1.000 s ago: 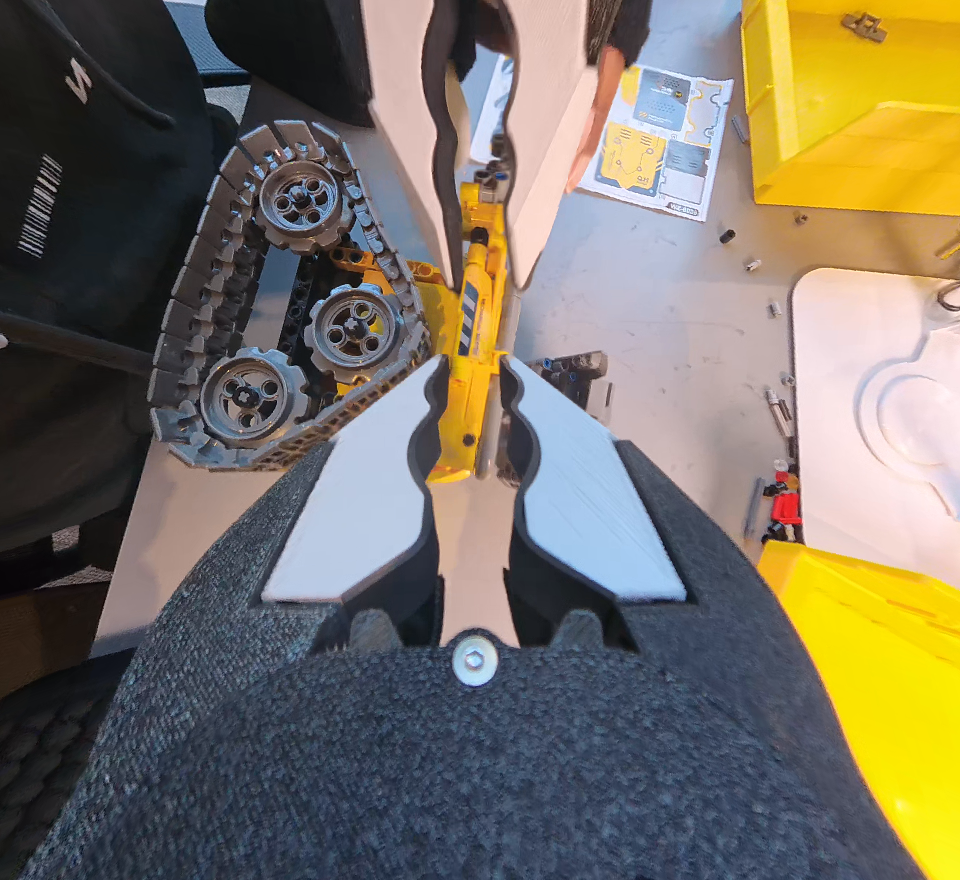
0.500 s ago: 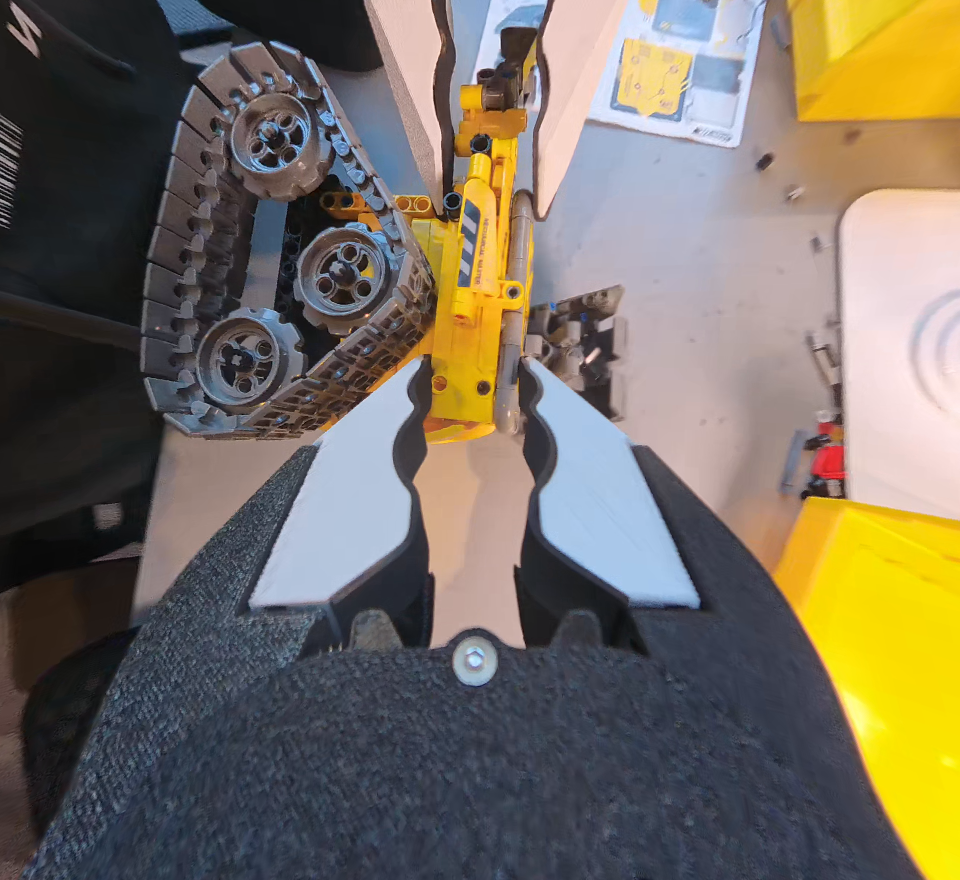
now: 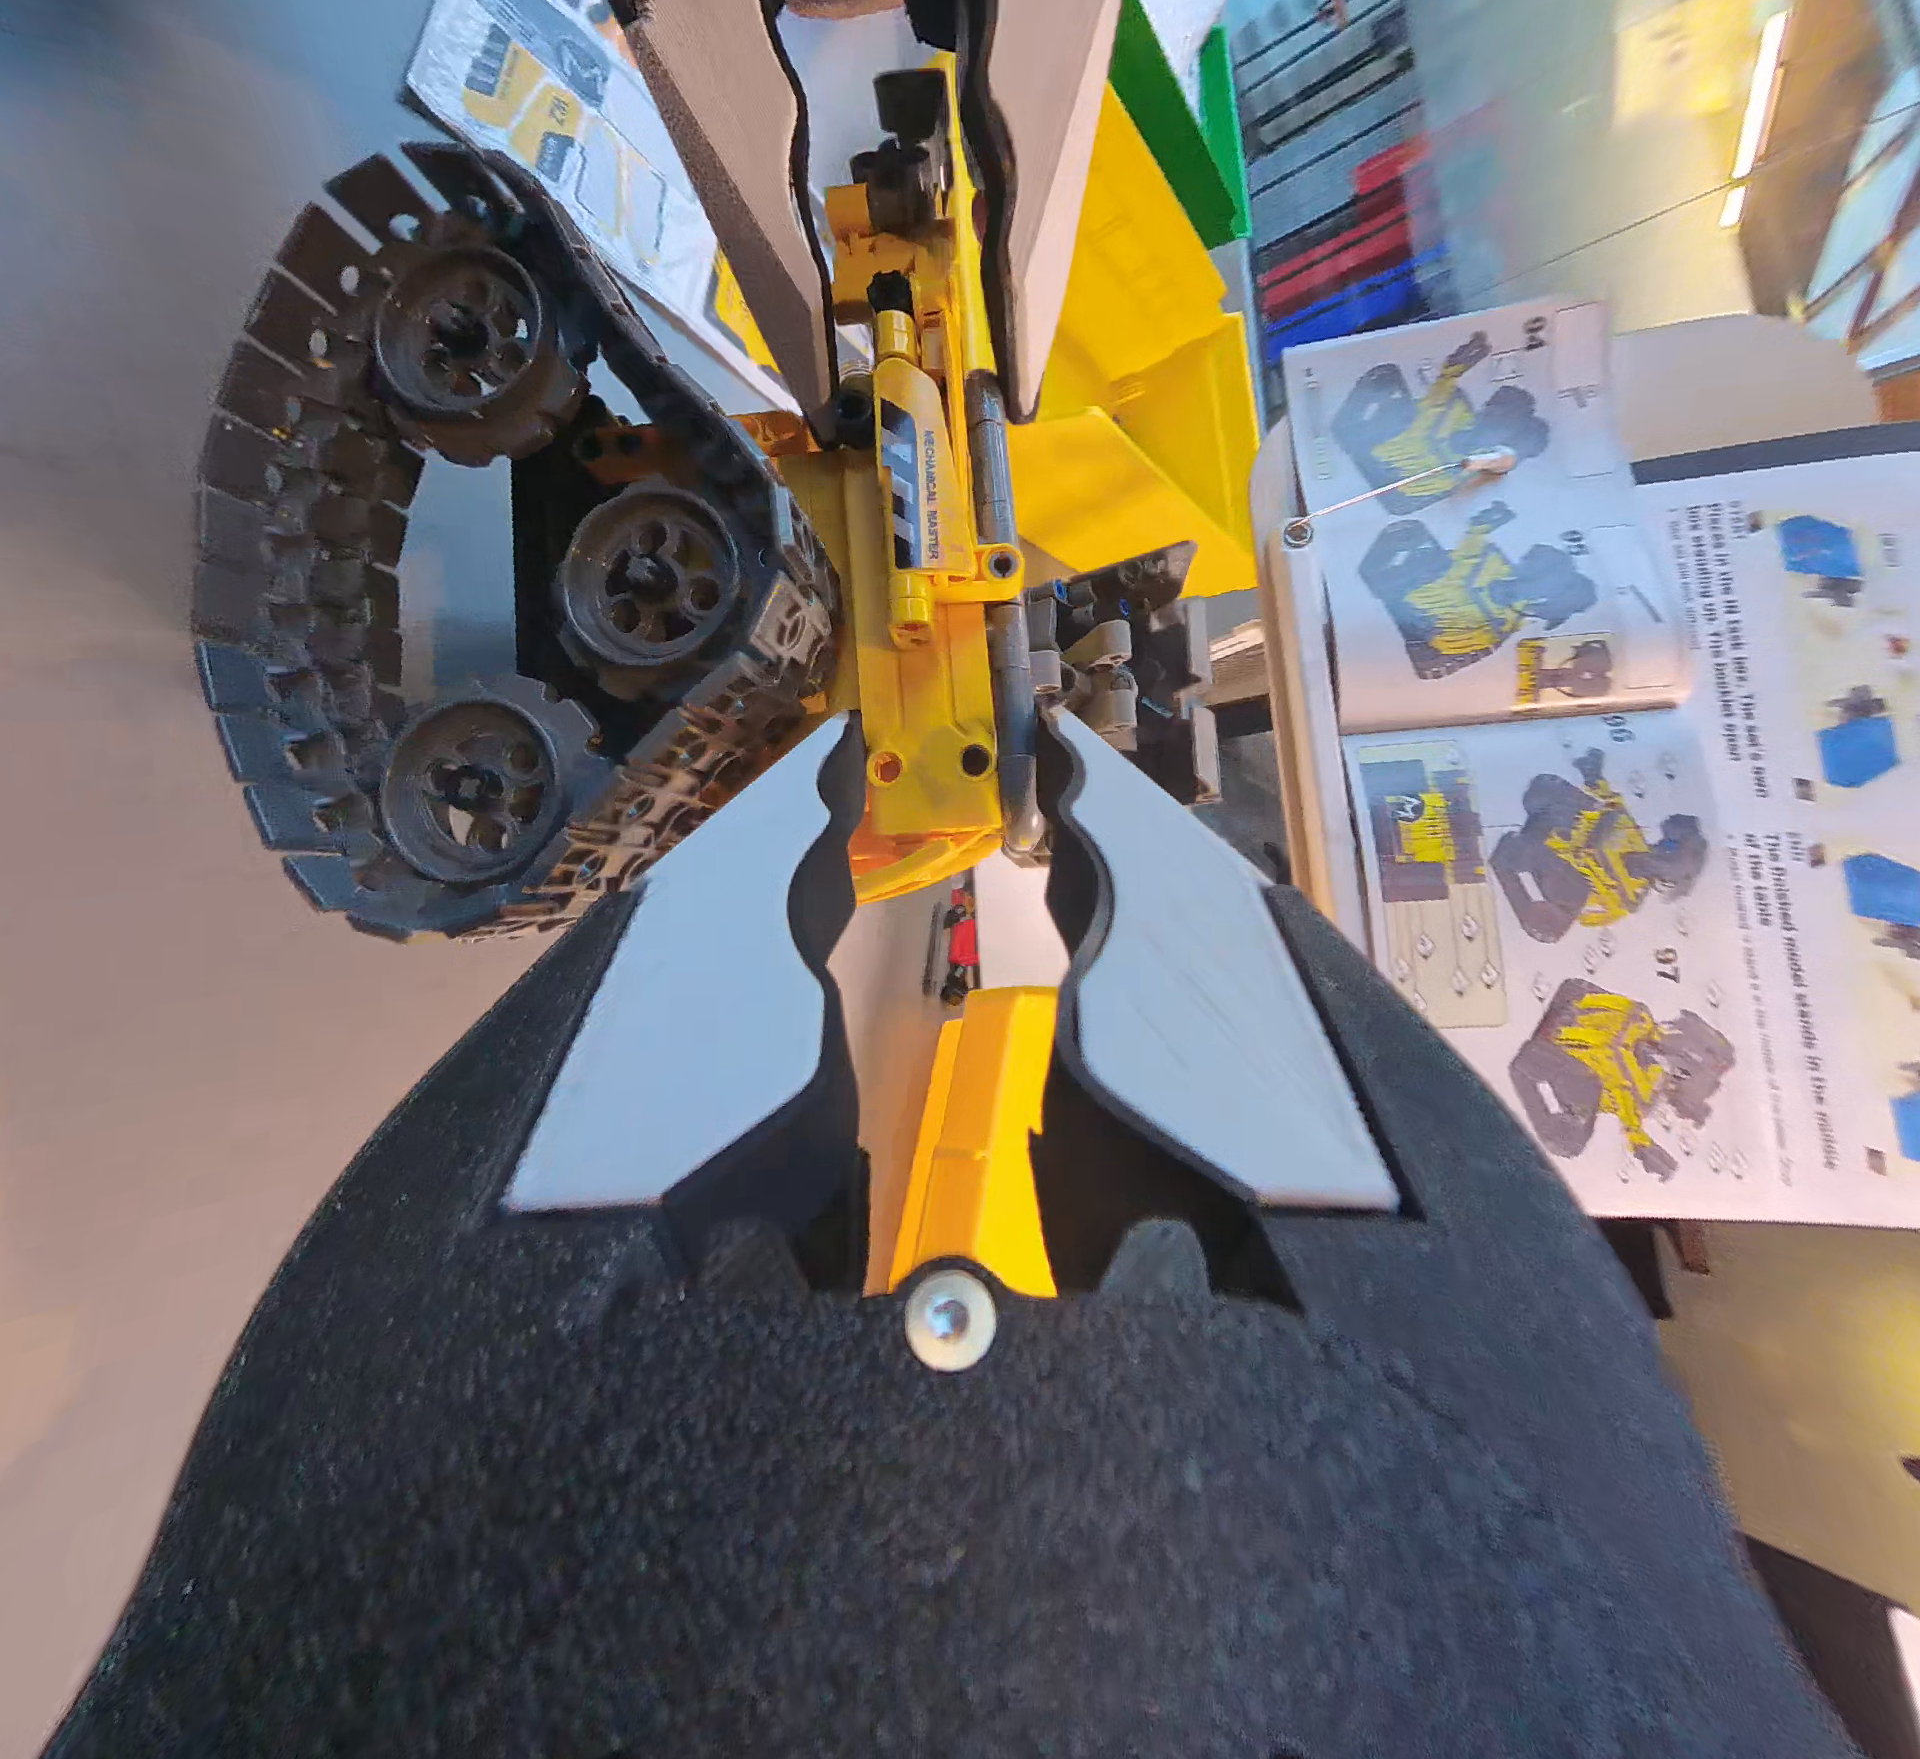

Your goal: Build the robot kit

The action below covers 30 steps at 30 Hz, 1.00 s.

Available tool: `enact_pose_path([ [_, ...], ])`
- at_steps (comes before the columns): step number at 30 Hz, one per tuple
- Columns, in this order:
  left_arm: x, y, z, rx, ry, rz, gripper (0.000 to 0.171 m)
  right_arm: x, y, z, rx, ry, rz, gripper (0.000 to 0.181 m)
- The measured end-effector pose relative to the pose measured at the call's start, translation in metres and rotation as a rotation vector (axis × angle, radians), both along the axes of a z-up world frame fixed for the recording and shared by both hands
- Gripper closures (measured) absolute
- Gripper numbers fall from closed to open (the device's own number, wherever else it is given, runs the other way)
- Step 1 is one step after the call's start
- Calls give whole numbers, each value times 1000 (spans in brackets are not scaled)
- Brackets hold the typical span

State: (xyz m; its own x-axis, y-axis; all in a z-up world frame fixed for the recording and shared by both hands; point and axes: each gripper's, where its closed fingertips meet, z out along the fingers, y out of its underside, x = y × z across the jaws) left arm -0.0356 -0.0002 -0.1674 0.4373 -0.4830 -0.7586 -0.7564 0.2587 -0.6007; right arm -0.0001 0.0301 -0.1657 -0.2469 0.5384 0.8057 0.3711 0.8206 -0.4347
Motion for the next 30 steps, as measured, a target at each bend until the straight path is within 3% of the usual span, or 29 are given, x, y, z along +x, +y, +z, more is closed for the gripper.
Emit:
enact_pose_path([
  [11, 14, -18, -13, 70, 23, -17, 139, 11, -15, -13, 93, 126, -6, 148],
  [16, 25, -27, -41, 79, 107, -26, 140, 18, -16, -40, 82, 120, -51, 144],
  [23, 22, -28, -39, 64, 80, -24, 139, 18, -16, -37, 49, 160, -62, 145],
  [30, 4, -51, -21, -115, -239, -45, 126, 26, -14, -37, -49, 111, -45, 141],
])
